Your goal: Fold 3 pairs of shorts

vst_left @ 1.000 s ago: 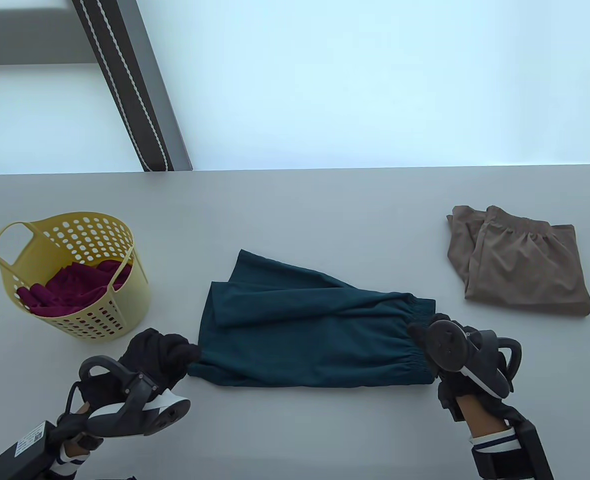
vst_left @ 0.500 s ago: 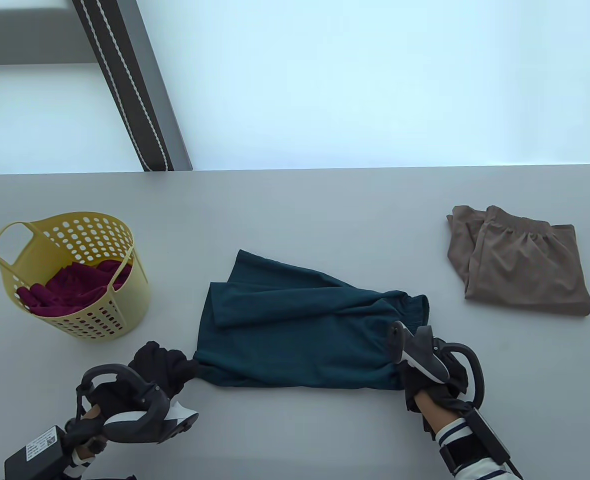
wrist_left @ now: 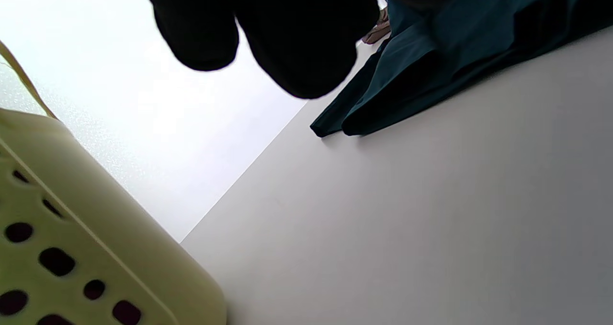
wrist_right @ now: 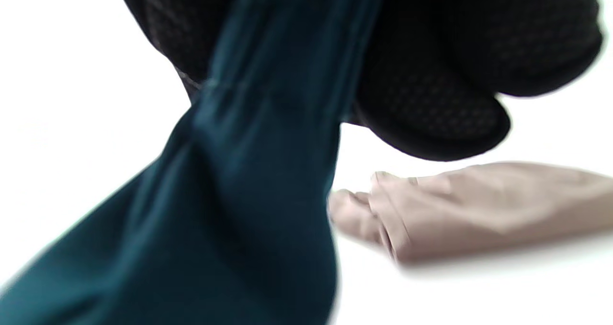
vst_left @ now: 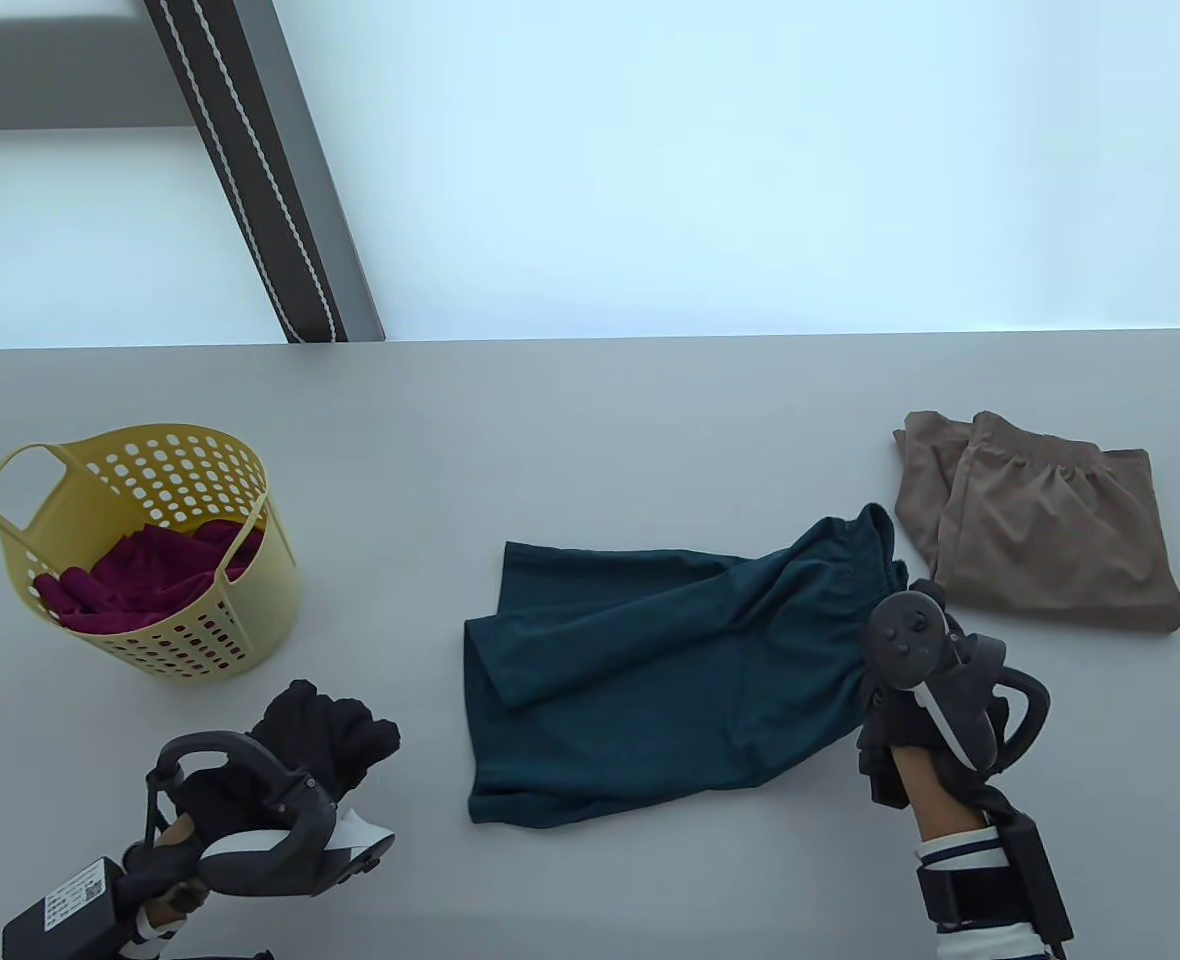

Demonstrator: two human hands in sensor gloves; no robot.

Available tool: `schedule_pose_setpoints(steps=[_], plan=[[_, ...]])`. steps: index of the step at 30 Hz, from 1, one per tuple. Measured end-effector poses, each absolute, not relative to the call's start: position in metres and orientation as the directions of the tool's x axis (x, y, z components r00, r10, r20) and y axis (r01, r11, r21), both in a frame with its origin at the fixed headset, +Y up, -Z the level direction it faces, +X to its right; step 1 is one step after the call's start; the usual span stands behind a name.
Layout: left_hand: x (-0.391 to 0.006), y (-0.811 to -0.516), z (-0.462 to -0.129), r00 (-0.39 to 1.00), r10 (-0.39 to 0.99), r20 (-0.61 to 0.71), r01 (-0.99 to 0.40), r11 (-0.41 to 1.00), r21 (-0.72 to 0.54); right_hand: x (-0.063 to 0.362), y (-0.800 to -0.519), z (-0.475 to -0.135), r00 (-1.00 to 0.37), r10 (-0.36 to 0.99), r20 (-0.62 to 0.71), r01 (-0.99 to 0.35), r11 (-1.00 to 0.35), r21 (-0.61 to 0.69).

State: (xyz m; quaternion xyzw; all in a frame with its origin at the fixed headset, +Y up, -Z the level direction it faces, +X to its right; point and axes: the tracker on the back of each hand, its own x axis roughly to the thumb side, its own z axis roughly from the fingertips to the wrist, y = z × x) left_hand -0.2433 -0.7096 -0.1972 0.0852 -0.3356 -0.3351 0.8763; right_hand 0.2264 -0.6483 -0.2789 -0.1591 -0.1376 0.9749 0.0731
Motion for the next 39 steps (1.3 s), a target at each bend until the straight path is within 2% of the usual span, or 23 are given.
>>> schedule_pose_setpoints(steps=[5, 7, 9, 11, 12, 13, 14, 15, 16, 18, 20, 22, 23, 25, 27, 28, 29, 31, 32, 35, 37, 38, 39], plan=[[-0.243, -0.711, -0.194, 0.541, -0.635, 0.552, 0.528, 0.767, 0.365, 0.169, -0.596, -0.292, -0.975, 0.141, -0.17, -0.071, -0.93, -0.361], [-0.243, -0.712, -0.192, 0.538, -0.63, 0.56, 0.527, 0.77, 0.359, 0.135, -0.591, -0.294, -0.987, 0.141, -0.078, -0.106, -0.931, -0.351], [-0.243, -0.713, -0.191, 0.534, -0.626, 0.568, 0.528, 0.772, 0.354, 0.098, -0.596, -0.294, -0.984, 0.173, 0.037, -0.176, -0.945, -0.276], [-0.243, -0.715, -0.19, 0.528, -0.625, 0.575, 0.534, 0.771, 0.348, 0.061, -0.618, -0.291, -0.962, 0.21, 0.175, -0.231, -0.967, -0.11], [-0.243, -0.716, -0.191, 0.523, -0.624, 0.581, 0.538, 0.77, 0.343, 0.039, -0.638, -0.289, -0.931, 0.243, 0.274, -0.241, -0.97, 0.04], [-0.243, -0.717, -0.191, 0.521, -0.62, 0.587, 0.54, 0.772, 0.335, 0.017, -0.666, -0.284, -0.88, 0.31, 0.36, -0.23, -0.941, 0.249], [-0.243, -0.718, -0.191, 0.519, -0.616, 0.593, 0.543, 0.773, 0.327, -0.004, -0.699, -0.276, -0.812, 0.412, 0.414, -0.177, -0.849, 0.498], [-0.243, -0.719, -0.191, 0.517, -0.613, 0.598, 0.546, 0.774, 0.322, -0.009, -0.71, -0.273, -0.796, 0.441, 0.415, -0.153, -0.809, 0.567], [-0.243, -0.72, -0.191, 0.514, -0.611, 0.602, 0.55, 0.773, 0.316, -0.021, -0.74, -0.264, -0.769, 0.504, 0.394, -0.077, -0.684, 0.725], [-0.243, -0.721, -0.191, 0.511, -0.611, 0.605, 0.555, 0.772, 0.31, -0.032, -0.779, -0.246, -0.771, 0.507, 0.385, 0.028, -0.576, 0.817], [-0.243, -0.72, -0.192, 0.512, -0.609, 0.605, 0.557, 0.772, 0.305, -0.035, -0.777, -0.243, -0.788, 0.373, 0.491, 0.079, -0.729, 0.68], [-0.242, -0.719, -0.191, 0.513, -0.604, 0.61, 0.56, 0.774, 0.296, -0.035, -0.767, -0.245, -0.781, 0.299, 0.548, 0.14, -0.772, 0.62], [-0.242, -0.718, -0.191, 0.513, -0.603, 0.611, 0.56, 0.775, 0.294, -0.034, -0.764, -0.246, -0.781, 0.318, 0.538, 0.113, -0.775, 0.622], [-0.241, -0.717, -0.191, 0.512, -0.601, 0.614, 0.564, 0.774, 0.287, -0.029, -0.75, -0.25, -0.77, 0.407, 0.491, -0.088, -0.83, 0.55], [-0.241, -0.716, -0.191, 0.51, -0.601, 0.615, 0.568, 0.772, 0.284, -0.021, -0.732, -0.256, -0.779, 0.382, 0.498, -0.184, -0.898, 0.4], [-0.241, -0.715, -0.191, 0.51, -0.602, 0.615, 0.57, 0.772, 0.282, -0.013, -0.718, -0.262, -0.807, 0.317, 0.498, -0.203, -0.941, 0.27], [-0.241, -0.715, -0.191, 0.511, -0.601, 0.615, 0.57, 0.772, 0.281, -0.007, -0.712, -0.265, -0.825, 0.284, 0.489, -0.212, -0.957, 0.197], [-0.241, -0.716, -0.192, 0.511, -0.6, 0.615, 0.571, 0.772, 0.279, 0.021, -0.69, -0.279, -0.884, 0.238, 0.404, -0.268, -0.963, -0.02], [-0.241, -0.716, -0.192, 0.51, -0.599, 0.617, 0.571, 0.772, 0.278, 0.033, -0.684, -0.285, -0.897, 0.259, 0.358, -0.299, -0.952, -0.061], [-0.241, -0.716, -0.192, 0.505, -0.598, 0.622, 0.572, 0.772, 0.278, 0.079, -0.68, -0.306, -0.915, 0.362, 0.181, -0.38, -0.922, -0.078], [-0.241, -0.716, -0.192, 0.504, -0.598, 0.624, 0.572, 0.772, 0.277, 0.119, -0.694, -0.322, -0.873, 0.488, -0.015, -0.488, -0.872, 0.024], [-0.241, -0.716, -0.192, 0.503, -0.597, 0.624, 0.573, 0.772, 0.277, 0.129, -0.701, -0.325, -0.847, 0.527, -0.069, -0.531, -0.845, 0.064], [-0.241, -0.716, -0.192, 0.502, -0.597, 0.625, 0.574, 0.771, 0.276, 0.151, -0.719, -0.33, -0.783, 0.591, -0.193, -0.619, -0.772, 0.144]])
